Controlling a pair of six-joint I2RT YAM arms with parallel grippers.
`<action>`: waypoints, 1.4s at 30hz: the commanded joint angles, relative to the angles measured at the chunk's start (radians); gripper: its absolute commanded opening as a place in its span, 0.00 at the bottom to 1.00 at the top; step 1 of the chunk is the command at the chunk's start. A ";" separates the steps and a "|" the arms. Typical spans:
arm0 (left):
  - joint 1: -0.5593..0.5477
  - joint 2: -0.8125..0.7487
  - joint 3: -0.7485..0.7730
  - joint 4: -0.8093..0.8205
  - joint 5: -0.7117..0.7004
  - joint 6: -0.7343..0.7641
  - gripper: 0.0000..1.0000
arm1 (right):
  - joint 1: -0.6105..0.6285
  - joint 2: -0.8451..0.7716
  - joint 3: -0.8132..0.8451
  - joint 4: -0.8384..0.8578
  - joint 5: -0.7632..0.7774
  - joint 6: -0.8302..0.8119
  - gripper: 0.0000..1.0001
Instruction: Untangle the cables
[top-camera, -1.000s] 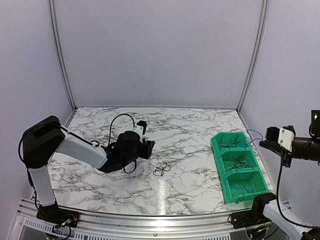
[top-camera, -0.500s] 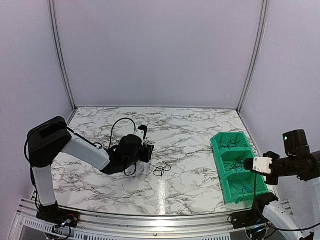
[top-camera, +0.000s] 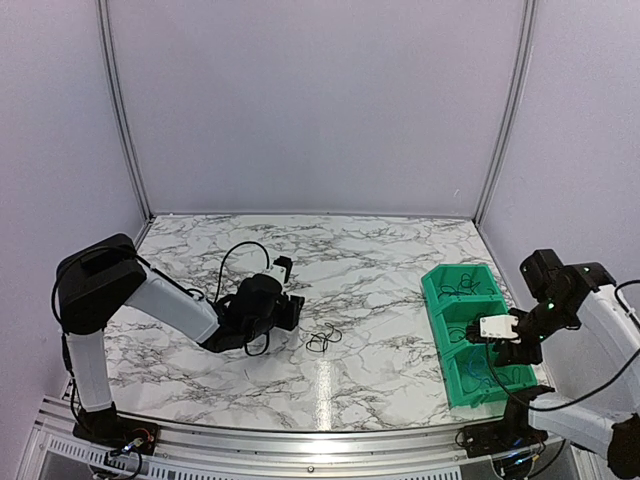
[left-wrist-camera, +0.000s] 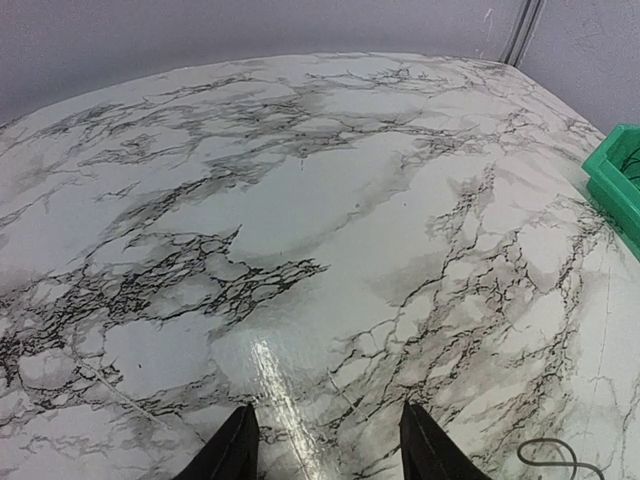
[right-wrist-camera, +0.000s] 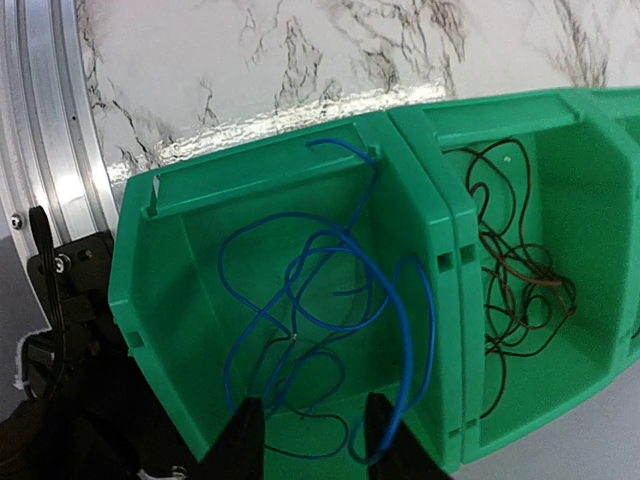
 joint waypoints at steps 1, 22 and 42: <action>0.007 -0.021 -0.020 -0.010 0.033 0.025 0.50 | -0.002 0.068 0.036 -0.017 0.040 0.038 0.44; 0.008 -0.129 -0.071 -0.109 0.381 -0.108 0.45 | 0.001 0.098 0.209 0.378 -0.501 0.271 0.47; 0.006 -0.362 -0.103 -0.570 0.158 -0.171 0.50 | 0.694 0.817 0.316 1.012 -0.096 0.379 0.32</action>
